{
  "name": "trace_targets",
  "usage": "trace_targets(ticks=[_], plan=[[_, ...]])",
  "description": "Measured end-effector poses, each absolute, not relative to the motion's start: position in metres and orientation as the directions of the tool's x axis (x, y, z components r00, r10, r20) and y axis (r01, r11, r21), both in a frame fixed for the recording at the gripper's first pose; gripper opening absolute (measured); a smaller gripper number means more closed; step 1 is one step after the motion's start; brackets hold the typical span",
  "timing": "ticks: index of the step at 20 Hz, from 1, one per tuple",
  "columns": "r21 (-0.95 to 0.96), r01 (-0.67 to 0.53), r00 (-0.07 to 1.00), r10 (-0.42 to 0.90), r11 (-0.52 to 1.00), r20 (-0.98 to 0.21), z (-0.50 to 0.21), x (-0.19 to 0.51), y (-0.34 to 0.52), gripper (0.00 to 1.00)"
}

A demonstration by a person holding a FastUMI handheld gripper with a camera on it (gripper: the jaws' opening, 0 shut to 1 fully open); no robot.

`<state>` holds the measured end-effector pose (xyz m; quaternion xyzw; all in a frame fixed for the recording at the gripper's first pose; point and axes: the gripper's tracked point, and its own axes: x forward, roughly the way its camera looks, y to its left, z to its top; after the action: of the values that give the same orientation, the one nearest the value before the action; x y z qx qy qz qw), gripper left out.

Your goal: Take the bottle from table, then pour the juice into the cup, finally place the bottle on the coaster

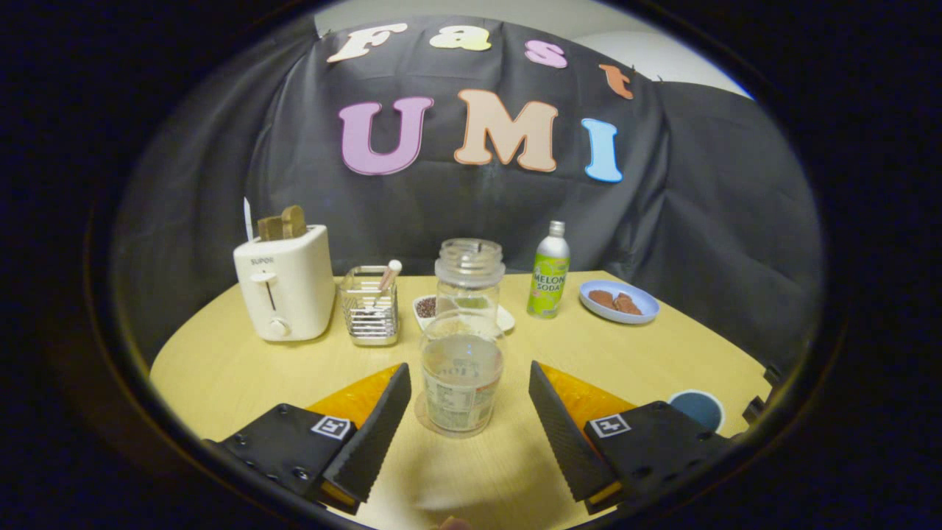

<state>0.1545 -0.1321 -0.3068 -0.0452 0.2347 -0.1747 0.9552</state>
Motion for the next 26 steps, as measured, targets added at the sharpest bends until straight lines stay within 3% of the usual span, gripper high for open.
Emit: trace_targets(ticks=[14,26], plan=[[-0.100,0.188,0.961,-0.204,0.977,-0.188,-0.092,0.082,-0.071,1.00],[-0.055,0.121,0.987,-0.126,0.991,-0.102,-0.031,0.047,-0.050,1.00]])
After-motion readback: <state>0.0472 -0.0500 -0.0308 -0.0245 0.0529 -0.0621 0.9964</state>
